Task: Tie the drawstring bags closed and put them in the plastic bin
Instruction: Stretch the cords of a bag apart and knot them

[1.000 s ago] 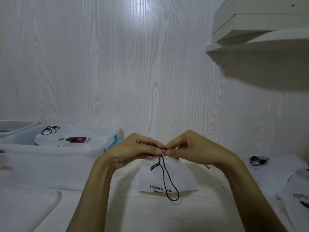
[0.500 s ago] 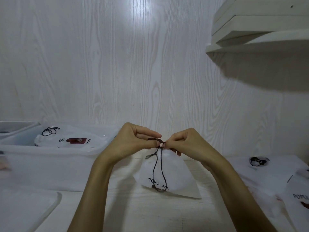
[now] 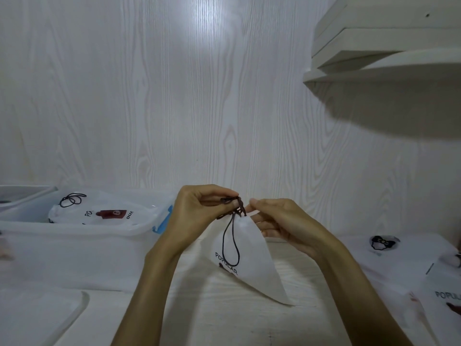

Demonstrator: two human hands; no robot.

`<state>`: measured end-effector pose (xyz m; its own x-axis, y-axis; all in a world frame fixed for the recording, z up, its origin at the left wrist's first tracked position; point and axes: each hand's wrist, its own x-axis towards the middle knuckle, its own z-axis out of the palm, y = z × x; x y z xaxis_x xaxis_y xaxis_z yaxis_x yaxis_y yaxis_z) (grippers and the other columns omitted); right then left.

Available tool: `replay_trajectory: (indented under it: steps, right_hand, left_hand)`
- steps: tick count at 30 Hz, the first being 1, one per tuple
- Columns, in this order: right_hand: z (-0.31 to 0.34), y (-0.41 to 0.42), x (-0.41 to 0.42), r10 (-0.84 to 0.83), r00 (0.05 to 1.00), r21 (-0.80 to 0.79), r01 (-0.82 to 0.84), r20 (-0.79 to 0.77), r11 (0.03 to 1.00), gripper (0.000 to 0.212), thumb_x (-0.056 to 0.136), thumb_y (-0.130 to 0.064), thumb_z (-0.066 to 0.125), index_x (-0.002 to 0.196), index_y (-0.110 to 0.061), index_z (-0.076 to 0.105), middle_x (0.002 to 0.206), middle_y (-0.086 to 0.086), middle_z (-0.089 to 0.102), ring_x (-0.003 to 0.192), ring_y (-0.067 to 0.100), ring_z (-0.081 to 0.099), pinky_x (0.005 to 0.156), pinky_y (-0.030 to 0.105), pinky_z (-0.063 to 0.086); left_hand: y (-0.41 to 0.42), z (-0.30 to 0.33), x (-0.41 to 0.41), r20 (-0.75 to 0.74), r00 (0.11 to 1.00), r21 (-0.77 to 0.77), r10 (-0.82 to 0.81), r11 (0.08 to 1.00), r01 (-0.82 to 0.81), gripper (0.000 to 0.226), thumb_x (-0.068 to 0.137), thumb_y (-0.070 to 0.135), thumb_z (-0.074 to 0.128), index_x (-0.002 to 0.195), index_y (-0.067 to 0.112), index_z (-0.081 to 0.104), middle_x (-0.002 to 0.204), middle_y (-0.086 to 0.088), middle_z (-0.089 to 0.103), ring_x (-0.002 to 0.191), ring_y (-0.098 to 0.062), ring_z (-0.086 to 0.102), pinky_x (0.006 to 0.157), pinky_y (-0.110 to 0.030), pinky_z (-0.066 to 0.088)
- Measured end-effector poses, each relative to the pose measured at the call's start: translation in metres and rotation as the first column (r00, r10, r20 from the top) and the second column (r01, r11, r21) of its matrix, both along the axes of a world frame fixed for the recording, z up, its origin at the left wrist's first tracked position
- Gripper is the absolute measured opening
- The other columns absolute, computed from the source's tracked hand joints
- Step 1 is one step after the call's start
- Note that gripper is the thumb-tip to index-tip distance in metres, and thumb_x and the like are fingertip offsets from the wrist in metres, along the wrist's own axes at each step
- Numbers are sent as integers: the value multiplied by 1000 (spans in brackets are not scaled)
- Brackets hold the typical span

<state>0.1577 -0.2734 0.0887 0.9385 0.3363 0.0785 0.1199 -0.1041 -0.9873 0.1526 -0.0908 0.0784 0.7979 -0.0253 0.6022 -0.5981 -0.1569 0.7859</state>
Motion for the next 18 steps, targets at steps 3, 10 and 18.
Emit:
replay_trajectory:
  steps: [3, 10, 18]
  right_hand:
    - [-3, 1, 2, 57, 998, 4, -57, -6, 998, 25, 90, -29, 60, 109, -14, 68, 90, 6, 73, 73, 12, 68, 68, 20, 54]
    - [-8, 3, 5, 55, 997, 36, -56, 47, 998, 22, 90, -23, 60, 107, -16, 72, 102, 5, 73, 87, 15, 67, 81, 23, 53]
    - [-11, 0, 8, 11, 968, -28, -5, 250, 1000, 25, 82, -36, 63, 97, -21, 75, 89, -5, 71, 77, 1, 58, 74, 17, 43]
  left_hand:
    - [1, -1, 1, 12, 1000, 5, 6, 1000, -6, 14, 73, 6, 76, 85, 12, 76, 81, -5, 75, 79, -19, 73, 72, -28, 59]
    - [-1, -1, 2, 58, 997, 59, 52, 997, -56, 17, 71, 15, 78, 88, 20, 77, 91, 7, 76, 92, -9, 70, 88, -42, 55]
    - [-1, 0, 2, 66, 997, 45, 39, 998, -43, 23, 66, 25, 77, 88, 19, 77, 86, 5, 76, 87, -12, 71, 87, -41, 56]
